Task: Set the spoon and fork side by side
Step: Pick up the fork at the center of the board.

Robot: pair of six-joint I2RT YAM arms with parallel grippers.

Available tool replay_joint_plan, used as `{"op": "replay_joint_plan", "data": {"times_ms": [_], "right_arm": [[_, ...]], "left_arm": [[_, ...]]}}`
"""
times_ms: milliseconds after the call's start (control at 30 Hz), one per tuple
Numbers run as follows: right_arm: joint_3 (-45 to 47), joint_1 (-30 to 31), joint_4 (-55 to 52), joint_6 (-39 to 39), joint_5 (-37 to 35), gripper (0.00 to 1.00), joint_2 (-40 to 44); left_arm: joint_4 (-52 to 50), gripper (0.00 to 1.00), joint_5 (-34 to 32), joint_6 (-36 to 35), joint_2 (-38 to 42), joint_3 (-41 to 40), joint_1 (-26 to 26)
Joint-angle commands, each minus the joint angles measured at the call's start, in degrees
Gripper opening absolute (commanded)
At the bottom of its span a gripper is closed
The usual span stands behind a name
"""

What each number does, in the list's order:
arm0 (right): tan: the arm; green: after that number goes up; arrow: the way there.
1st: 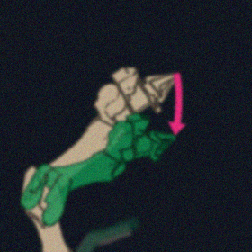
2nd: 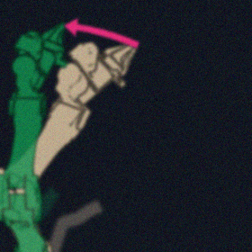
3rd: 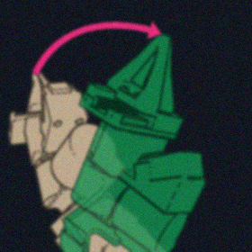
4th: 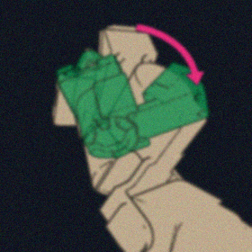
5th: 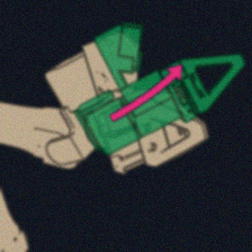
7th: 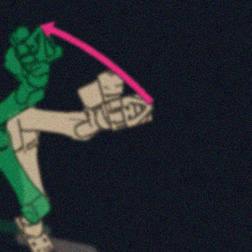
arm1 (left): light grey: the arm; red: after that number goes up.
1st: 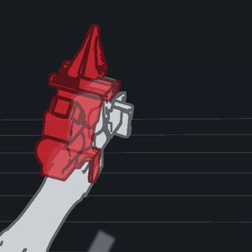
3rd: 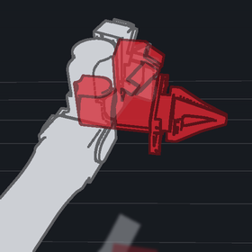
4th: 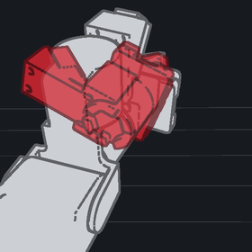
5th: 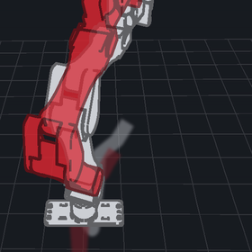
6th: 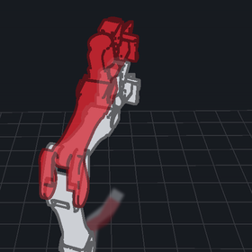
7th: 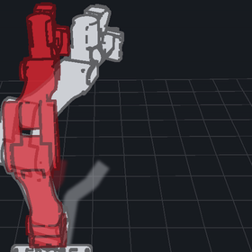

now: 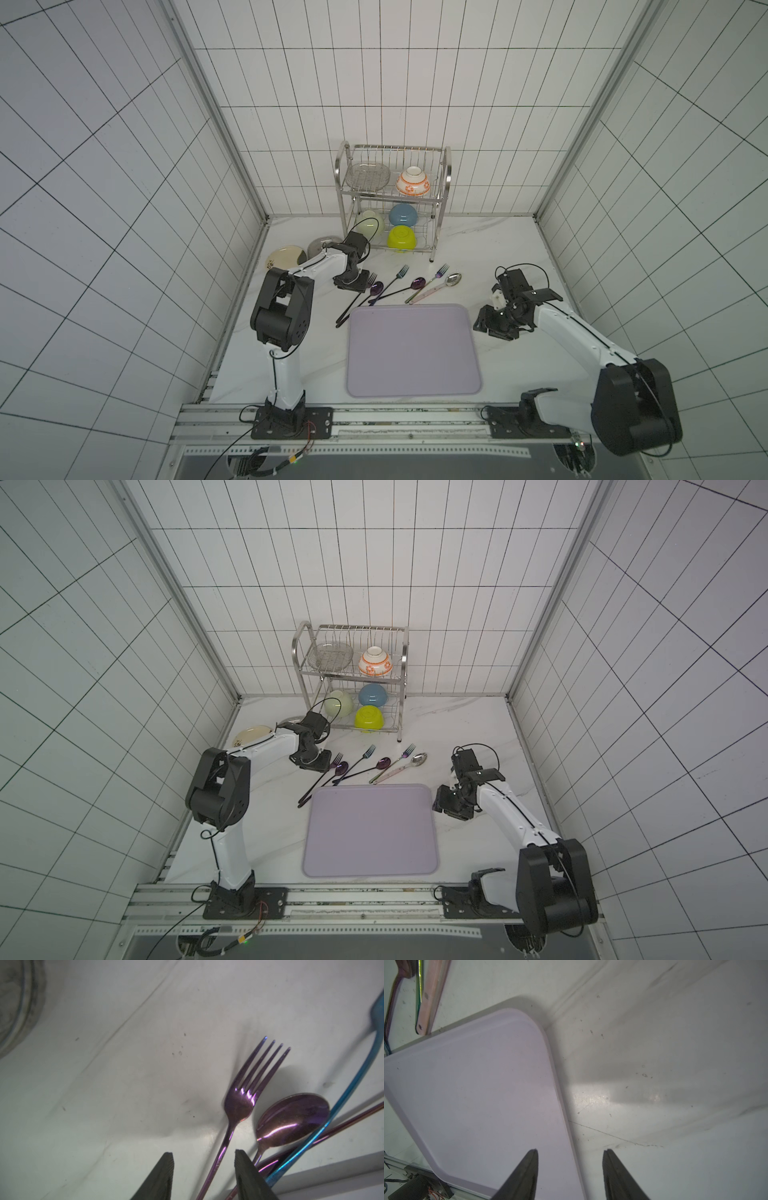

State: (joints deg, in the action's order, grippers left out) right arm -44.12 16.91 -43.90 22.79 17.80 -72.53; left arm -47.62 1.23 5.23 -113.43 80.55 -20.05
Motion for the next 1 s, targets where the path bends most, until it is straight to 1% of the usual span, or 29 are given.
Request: {"op": "replay_joint_plan", "data": {"times_ms": [0,167,367,467,767,867,967], "right_arm": [[0.76,0.58,-0.28,-0.9,0.99,0.53,-0.07],[1.27,0.63,1.11,-0.33,1.52,0.53,-1.51],[0.3,0.59,1.66,0.07,1.74,0.52,-3.24],[0.17,0.58,1.67,0.22,1.72,0.52,-3.62],[1.1,0.6,3.4,1.03,2.23,0.53,-3.76],[1.22,0.54,3.5,1.03,2.24,0.52,-3.67],[1.39,0.58,3.52,1.11,2.39,0.52,-3.54]], "left_arm": [[-0.64,0.48,1.13,-2.54,-1.67,1.27,0.15],[-0.25,0.46,1.99,-2.77,-2.51,0.91,0.01],[-1.09,0.37,0.02,-2.78,-4.83,1.84,0.01],[-0.62,0.34,-0.18,-2.54,-5.08,1.04,0.16],[1.3,0.17,0.59,-0.92,-3.63,-2.56,0.99],[2.19,0.09,0.13,-0.05,-2.26,-3.97,1.62],[2.85,0.04,-0.62,0.73,-0.51,-4.95,2.32]]}}
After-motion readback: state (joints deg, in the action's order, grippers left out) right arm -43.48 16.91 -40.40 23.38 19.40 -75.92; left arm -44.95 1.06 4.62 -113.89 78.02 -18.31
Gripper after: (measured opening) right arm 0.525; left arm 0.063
